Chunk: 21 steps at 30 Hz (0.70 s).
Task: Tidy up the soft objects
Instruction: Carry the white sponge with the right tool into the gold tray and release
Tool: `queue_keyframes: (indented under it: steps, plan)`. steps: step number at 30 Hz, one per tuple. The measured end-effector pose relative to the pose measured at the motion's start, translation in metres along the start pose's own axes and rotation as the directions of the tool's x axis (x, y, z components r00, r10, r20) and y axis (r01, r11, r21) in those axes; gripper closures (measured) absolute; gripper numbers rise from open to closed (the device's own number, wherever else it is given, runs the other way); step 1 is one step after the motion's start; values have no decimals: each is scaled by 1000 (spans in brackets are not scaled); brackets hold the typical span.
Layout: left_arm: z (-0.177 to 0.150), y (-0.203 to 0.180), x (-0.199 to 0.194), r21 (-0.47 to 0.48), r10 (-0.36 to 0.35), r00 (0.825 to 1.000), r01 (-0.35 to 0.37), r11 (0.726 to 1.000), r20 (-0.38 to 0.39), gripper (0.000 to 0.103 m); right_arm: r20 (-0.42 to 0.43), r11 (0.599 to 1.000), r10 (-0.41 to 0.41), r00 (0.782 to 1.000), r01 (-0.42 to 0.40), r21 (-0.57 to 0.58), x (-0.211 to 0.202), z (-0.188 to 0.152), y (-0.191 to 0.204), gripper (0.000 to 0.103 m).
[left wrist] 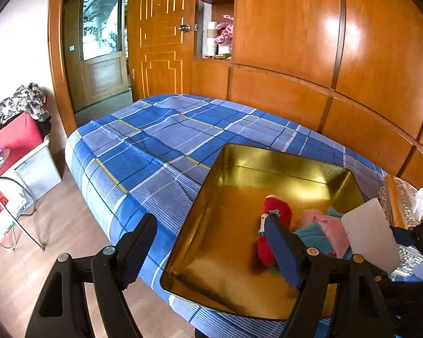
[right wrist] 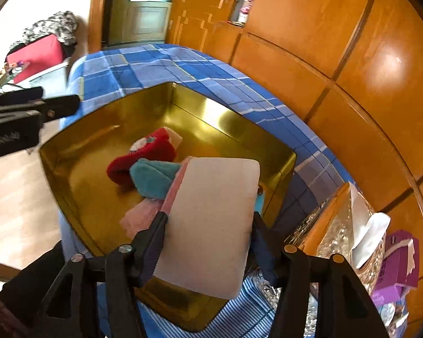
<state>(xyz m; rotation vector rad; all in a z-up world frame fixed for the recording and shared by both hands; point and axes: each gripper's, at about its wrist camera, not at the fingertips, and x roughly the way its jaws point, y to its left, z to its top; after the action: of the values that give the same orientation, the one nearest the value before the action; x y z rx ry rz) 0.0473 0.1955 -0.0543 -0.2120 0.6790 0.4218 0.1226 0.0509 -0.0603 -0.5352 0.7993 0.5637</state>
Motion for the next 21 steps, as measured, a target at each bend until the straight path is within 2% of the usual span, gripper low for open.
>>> queue_keyframes:
  steps: [4, 9, 15, 21]
  plan:
    - [0, 0, -2, -10, -2, 1000, 2, 1000, 6, 19, 14, 999, 1, 1000, -1, 44, -4, 0, 0, 26]
    - [1, -2, -4, -6, 0, 1000, 0, 1000, 15, 19, 86, 994, -82, 993, 76, 75, -27, 8, -3, 26]
    - [0, -2, -5, -15, -4, 1000, 4, 1000, 10, 18, 167, 979, -167, 972, 144, 142, -60, 20, -9, 26]
    - [-2, -2, -7, -19, 3, 1000, -3, 1000, 10, 16, 211, 971, -193, 958, 155, 183, -82, 30, -11, 26]
